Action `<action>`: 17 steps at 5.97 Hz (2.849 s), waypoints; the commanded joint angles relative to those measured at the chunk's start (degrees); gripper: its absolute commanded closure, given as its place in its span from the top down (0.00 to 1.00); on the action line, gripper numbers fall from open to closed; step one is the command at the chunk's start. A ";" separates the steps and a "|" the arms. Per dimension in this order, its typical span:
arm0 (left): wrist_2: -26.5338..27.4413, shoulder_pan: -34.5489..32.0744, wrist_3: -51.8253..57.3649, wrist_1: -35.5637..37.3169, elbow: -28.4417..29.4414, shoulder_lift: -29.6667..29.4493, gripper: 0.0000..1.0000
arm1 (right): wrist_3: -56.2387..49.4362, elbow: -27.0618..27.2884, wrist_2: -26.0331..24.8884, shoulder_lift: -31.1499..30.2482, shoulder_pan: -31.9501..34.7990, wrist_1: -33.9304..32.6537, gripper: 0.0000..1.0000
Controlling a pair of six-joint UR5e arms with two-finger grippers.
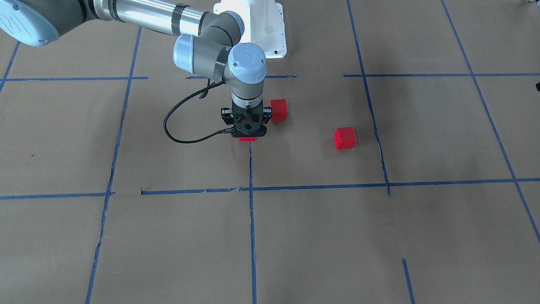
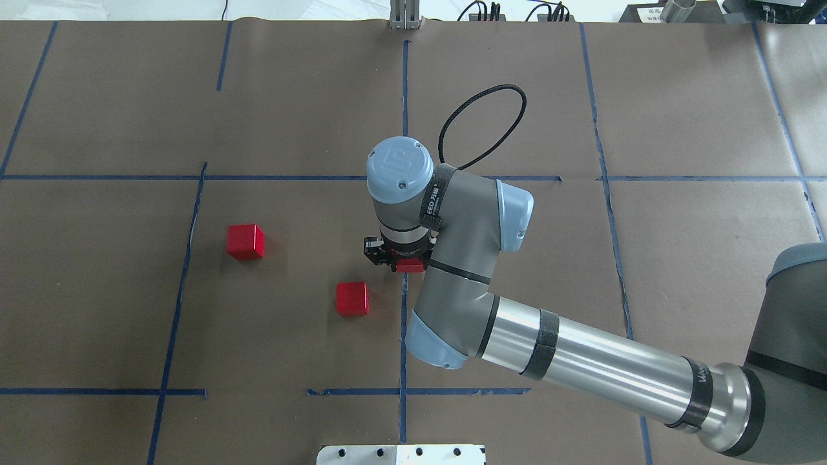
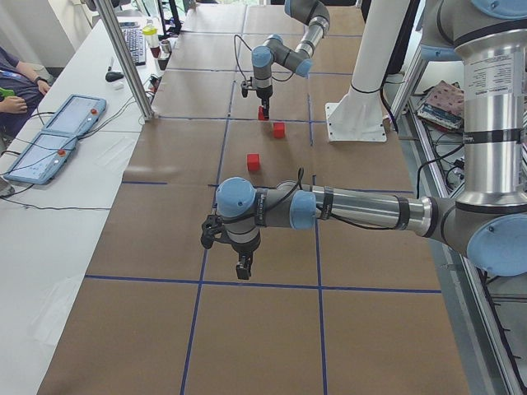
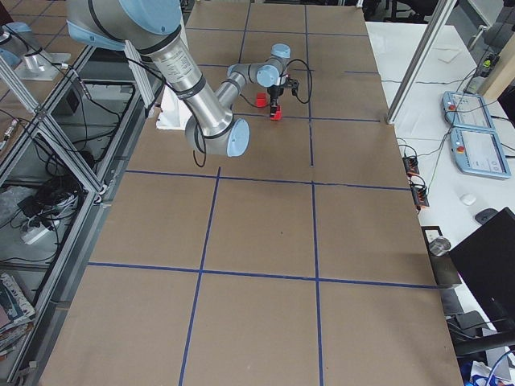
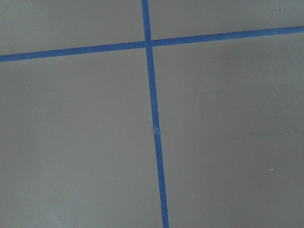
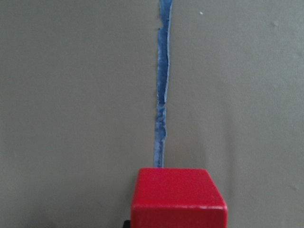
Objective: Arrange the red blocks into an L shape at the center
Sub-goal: 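Carry the red cube with the right gripper toward the table center, then lower the cube beside the middle red cube and open the right gripper, then withdraw the right arm while the left arm reaches toward the middle cube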
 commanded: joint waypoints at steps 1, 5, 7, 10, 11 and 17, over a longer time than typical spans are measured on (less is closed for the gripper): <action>0.00 0.00 -0.09 0.08 -0.09 0.00 1.00 | -0.02 -0.23 0.00 0.31 -0.22 0.01 0.44; 0.00 0.00 0.00 0.08 0.09 0.00 1.00 | 0.06 -2.33 0.00 0.84 -0.84 2.45 0.55; 0.00 0.00 0.00 0.08 0.18 0.00 1.00 | 0.24 -2.69 0.09 1.02 -0.84 2.64 0.59; 0.00 0.00 0.00 0.08 0.00 0.09 1.00 | 0.15 0.45 0.09 0.93 -0.15 2.12 1.00; 0.00 0.00 0.00 0.08 0.00 0.09 1.00 | 0.15 1.86 0.09 0.67 0.56 2.03 1.00; -0.70 0.61 -1.05 -7.82 -5.89 -4.11 1.00 | -33.16 6.97 14.48 -11.60 28.81 -3.60 1.00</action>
